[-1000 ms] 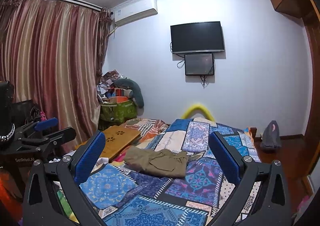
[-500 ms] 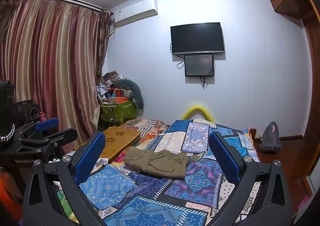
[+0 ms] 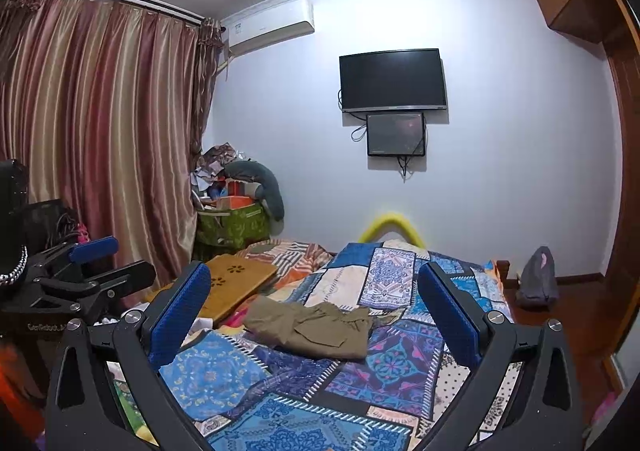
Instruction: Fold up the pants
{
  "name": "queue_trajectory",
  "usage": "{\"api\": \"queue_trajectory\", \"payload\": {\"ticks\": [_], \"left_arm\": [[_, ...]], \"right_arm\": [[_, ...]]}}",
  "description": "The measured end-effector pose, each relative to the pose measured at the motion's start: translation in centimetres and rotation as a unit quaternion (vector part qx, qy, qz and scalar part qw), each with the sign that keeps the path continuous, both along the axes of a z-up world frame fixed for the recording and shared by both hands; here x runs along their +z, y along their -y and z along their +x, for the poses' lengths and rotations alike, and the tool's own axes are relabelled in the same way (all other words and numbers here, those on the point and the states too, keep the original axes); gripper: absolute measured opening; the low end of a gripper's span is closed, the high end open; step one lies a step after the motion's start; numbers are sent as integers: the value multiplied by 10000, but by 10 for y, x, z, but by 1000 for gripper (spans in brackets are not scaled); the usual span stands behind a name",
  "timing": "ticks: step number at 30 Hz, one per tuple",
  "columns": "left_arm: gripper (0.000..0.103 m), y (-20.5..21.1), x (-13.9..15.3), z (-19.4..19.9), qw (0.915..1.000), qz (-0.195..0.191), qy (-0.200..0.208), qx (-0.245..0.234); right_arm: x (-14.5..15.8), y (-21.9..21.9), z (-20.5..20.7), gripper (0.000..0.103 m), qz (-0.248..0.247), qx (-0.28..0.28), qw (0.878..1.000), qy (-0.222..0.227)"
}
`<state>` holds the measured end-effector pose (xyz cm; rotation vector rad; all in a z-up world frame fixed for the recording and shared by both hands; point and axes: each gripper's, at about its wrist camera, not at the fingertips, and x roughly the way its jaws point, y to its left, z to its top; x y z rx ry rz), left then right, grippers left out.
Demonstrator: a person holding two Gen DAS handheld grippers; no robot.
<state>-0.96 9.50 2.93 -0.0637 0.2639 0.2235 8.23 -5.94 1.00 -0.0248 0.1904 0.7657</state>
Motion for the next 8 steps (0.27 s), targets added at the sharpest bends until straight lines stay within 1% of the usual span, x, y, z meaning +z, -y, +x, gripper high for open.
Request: {"api": "queue_trajectory", "payload": {"ticks": [8], "left_arm": [[103, 1, 0, 1, 10000, -4, -33, -8]], "right_arm": [[-1, -1, 2, 103, 2, -21, 10000, -27]]}}
